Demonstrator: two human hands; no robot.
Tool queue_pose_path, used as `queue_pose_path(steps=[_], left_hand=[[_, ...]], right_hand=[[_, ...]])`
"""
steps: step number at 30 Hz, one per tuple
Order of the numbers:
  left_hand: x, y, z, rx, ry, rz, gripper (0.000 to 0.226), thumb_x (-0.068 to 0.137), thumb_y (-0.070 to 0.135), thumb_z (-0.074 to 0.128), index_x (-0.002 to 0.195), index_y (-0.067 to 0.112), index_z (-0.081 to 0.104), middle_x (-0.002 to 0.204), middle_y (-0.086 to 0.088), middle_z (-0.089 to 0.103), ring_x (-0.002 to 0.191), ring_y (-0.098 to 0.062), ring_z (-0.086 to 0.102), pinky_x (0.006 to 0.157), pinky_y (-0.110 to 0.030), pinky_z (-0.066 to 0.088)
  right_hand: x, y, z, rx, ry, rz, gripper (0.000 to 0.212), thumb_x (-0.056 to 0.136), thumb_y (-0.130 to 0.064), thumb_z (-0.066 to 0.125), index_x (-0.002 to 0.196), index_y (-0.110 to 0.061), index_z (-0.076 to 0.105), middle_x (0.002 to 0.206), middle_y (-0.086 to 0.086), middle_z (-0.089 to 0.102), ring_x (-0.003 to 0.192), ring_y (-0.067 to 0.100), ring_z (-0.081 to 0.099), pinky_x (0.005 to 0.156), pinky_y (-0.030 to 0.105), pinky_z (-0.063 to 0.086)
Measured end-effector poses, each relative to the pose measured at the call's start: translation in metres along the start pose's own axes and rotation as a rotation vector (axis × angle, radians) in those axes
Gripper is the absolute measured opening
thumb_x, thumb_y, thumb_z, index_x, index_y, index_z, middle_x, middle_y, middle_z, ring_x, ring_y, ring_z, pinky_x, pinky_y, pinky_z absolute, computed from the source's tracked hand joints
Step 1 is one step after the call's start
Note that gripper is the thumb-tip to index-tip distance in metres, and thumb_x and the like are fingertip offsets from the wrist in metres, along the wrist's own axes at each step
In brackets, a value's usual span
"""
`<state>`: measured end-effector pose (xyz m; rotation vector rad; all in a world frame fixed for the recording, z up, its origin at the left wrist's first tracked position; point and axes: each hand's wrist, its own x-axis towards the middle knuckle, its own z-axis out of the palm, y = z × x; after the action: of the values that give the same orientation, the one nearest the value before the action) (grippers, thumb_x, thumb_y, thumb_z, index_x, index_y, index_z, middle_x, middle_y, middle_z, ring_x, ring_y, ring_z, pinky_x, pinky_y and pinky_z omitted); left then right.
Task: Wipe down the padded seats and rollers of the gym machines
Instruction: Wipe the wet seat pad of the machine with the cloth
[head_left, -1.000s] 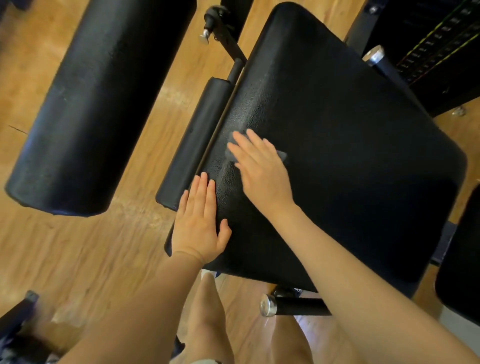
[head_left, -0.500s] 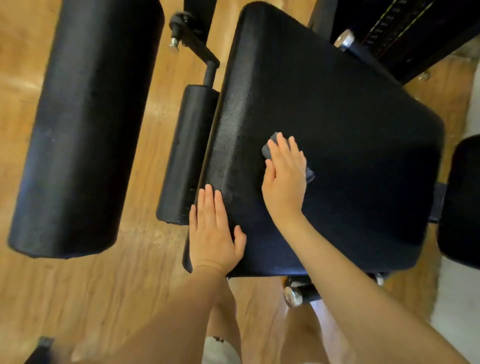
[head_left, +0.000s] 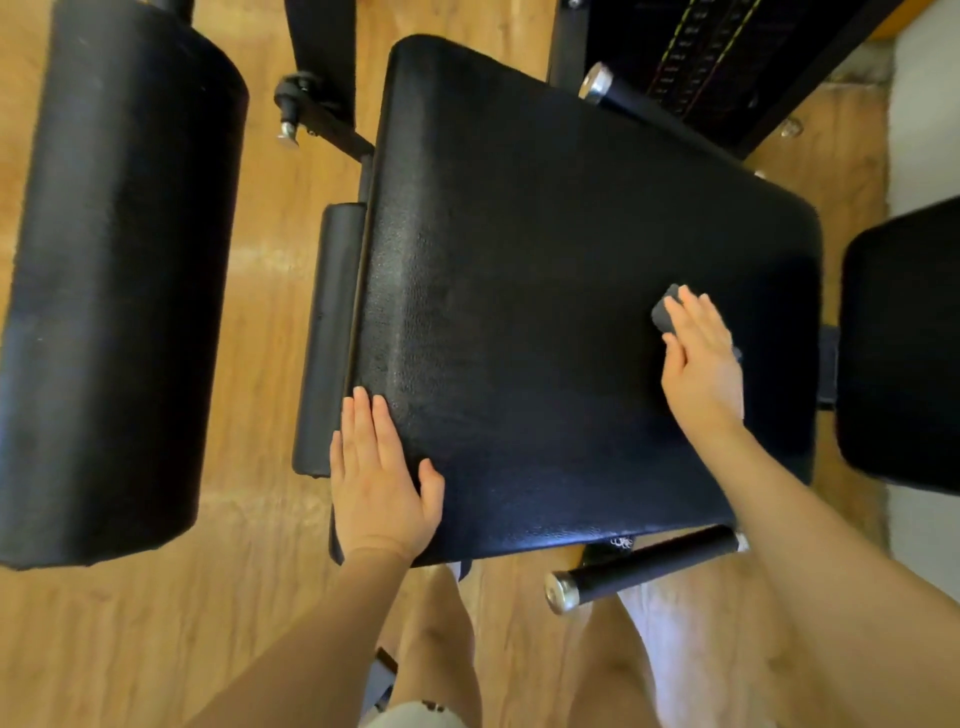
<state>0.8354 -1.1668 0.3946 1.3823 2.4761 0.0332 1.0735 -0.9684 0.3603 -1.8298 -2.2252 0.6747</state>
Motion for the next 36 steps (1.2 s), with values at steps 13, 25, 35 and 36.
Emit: queue_pose_path(steps=[13,25,35,36], left_hand=[[-0.001,0.003,0.000,0.052,0.049,0.003,0.077,0.082,0.039,0.030,0.144,-0.007,0.025,0.153,-0.023,0.020,0.142,-0.035,0.017,0.113,-0.047,0.020],[-0.001,0.008,0.000,0.082,0.081,0.014,0.076,0.081,0.035,0.031,0.139,-0.015,0.028,0.147,-0.033,0.024,0.137,-0.044,0.022,0.111,-0.051,0.022],[0.000,0.009,0.002,0.093,0.080,0.032,0.076,0.082,0.034,0.030,0.140,-0.014,0.026,0.148,-0.033,0.023,0.137,-0.044,0.021,0.112,-0.053,0.022],[0.000,0.008,0.002,0.091,0.081,0.033,0.076,0.082,0.035,0.030,0.140,-0.014,0.026,0.148,-0.033,0.022,0.138,-0.044,0.020,0.112,-0.053,0.021]], right_hand=[[0.010,-0.057,0.018,-0.073,-0.162,-0.363,0.052,0.093,-0.002,0.046,0.142,-0.012,0.034,0.151,0.004,0.028,0.141,0.024,0.020,0.114,0.041,0.021],[0.029,0.113,-0.028,-0.060,-0.020,0.024,0.044,0.098,-0.006,0.034,0.142,-0.004,0.032,0.152,0.011,0.027,0.142,0.025,0.018,0.116,0.037,0.015],[0.019,0.023,-0.006,-0.042,0.013,0.226,0.050,0.098,-0.009,0.036,0.146,-0.012,0.024,0.156,0.005,0.015,0.143,0.024,0.010,0.115,0.037,0.011],[0.013,0.005,-0.001,-0.020,-0.001,0.122,0.051,0.097,-0.008,0.039,0.146,-0.013,0.025,0.155,0.004,0.017,0.143,0.023,0.010,0.115,0.038,0.011]])
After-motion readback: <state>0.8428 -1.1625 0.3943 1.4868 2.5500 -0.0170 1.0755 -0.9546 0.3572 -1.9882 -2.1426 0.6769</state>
